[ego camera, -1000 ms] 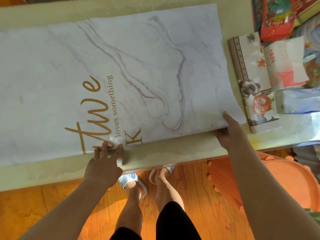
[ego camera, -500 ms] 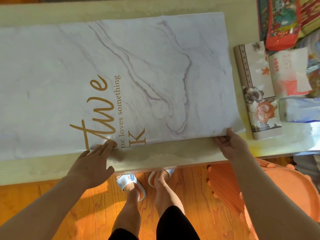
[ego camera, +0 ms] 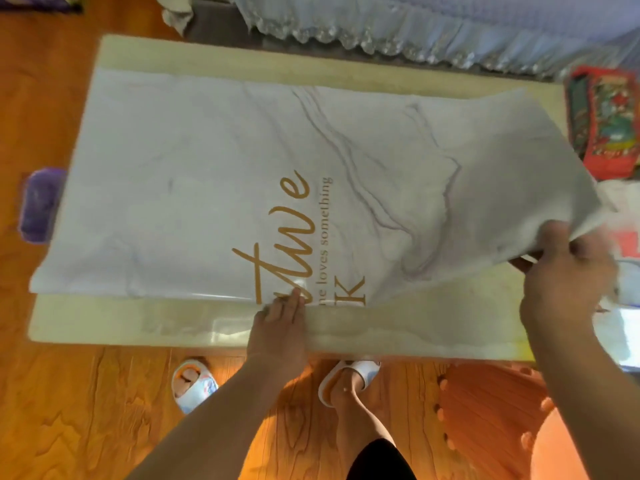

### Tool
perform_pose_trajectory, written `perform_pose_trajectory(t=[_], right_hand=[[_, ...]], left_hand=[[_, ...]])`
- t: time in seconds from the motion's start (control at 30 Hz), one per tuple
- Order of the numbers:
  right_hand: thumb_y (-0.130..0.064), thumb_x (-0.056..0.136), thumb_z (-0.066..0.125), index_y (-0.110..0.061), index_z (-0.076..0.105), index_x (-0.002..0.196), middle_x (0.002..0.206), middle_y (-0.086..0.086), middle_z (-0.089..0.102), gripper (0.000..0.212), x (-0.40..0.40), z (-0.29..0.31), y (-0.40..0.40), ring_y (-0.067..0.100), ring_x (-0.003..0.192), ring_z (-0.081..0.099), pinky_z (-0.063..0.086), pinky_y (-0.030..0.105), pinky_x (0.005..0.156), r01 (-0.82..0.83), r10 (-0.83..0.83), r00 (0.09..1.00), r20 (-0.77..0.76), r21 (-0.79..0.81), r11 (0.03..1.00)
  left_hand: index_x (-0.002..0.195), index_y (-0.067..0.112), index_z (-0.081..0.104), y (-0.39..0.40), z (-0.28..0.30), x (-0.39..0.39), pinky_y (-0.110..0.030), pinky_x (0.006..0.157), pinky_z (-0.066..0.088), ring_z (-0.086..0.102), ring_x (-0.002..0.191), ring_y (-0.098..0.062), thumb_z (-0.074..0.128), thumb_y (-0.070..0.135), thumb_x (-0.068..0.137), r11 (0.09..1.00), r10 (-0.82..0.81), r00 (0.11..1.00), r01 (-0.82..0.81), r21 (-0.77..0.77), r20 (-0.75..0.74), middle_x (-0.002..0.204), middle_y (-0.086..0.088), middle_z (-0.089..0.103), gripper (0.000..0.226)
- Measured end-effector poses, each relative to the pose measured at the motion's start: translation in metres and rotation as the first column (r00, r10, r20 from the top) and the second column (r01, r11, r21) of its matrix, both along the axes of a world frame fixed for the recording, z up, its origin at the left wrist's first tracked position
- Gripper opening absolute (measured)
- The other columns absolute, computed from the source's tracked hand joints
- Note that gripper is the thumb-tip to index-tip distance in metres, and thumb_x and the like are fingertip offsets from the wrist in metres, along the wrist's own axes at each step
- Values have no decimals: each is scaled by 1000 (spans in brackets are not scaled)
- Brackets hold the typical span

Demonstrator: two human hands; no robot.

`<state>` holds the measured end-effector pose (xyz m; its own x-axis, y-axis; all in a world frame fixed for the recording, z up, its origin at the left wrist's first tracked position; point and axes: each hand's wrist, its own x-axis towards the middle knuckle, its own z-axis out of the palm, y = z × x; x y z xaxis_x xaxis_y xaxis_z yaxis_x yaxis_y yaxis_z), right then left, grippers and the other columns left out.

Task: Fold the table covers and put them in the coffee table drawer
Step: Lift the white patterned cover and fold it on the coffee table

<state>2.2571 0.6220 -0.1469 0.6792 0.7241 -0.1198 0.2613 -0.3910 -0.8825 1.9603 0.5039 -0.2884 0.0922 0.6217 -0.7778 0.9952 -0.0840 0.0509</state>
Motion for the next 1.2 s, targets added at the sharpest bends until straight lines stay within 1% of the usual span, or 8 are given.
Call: perform_pose_trajectory(t=[0.1,0.2,0.27,0.37,0.47,0.63,1.0,1.2], right_hand=[[-33,95,56,-16,45,64,61,4,46,38,-94,29,16,24,63,57,59,48,62,-198,187,969,164,57,979],[-37,96,51,-11,56,73,62,6,59,35,-196,34,16,33,64,60,50,55,63,-405,363,855,370,40,914],[-31,99,50,-9,53,72,64,13,60,35,-262,26,3,34,61,57,41,44,58,-486,415,773,479,28,874],[-18,99,56,-15,53,75,67,15,61,25,-363,-8,-25,36,62,56,29,41,60,-585,458,662,594,27,810],[-18,98,57,-12,64,90,78,13,67,13,-457,-81,-45,36,71,65,42,39,60,-696,627,472,620,-174,696],[-22,101,43,-15,64,111,95,10,69,24,-529,-170,-70,34,94,65,47,37,68,-635,841,273,467,-569,522],[-12,92,46,-12,66,94,70,3,60,20,-541,-153,-75,31,62,58,42,30,52,-699,778,215,590,-463,544],[-21,81,74,-21,69,109,105,1,68,29,-577,-186,-118,27,95,65,55,33,52,-702,809,-106,579,-620,351]], left_hand=[[158,36,17,11,10,-33,-44,120,30,23,150,-29,53,45,90,935,355,838,-307,-179,415,167,4,16,78],[143,35,48,22,34,-95,-26,93,46,60,120,-19,57,20,98,503,748,132,-751,-427,650,130,5,60,48],[124,14,66,12,43,-167,-14,87,46,67,108,-11,55,3,97,242,637,-49,-935,-260,769,110,-2,68,32],[117,7,72,-24,18,-291,-35,95,52,66,111,-29,53,28,82,398,531,603,-798,453,595,115,-15,71,44],[139,16,61,-52,-20,-376,-56,104,45,50,134,-44,39,47,83,798,356,914,-405,446,193,147,-18,54,67],[161,37,-2,-66,-38,-410,-43,126,10,-5,157,-19,37,44,99,906,196,958,-259,334,212,166,11,-13,73],[161,29,-8,-57,-26,-435,-37,127,1,-12,155,-13,41,35,102,940,151,944,-229,253,293,166,15,-20,77],[162,26,3,-56,-28,-440,-33,125,-3,-11,155,-12,48,37,98,931,157,920,-259,256,360,169,11,-5,79]])
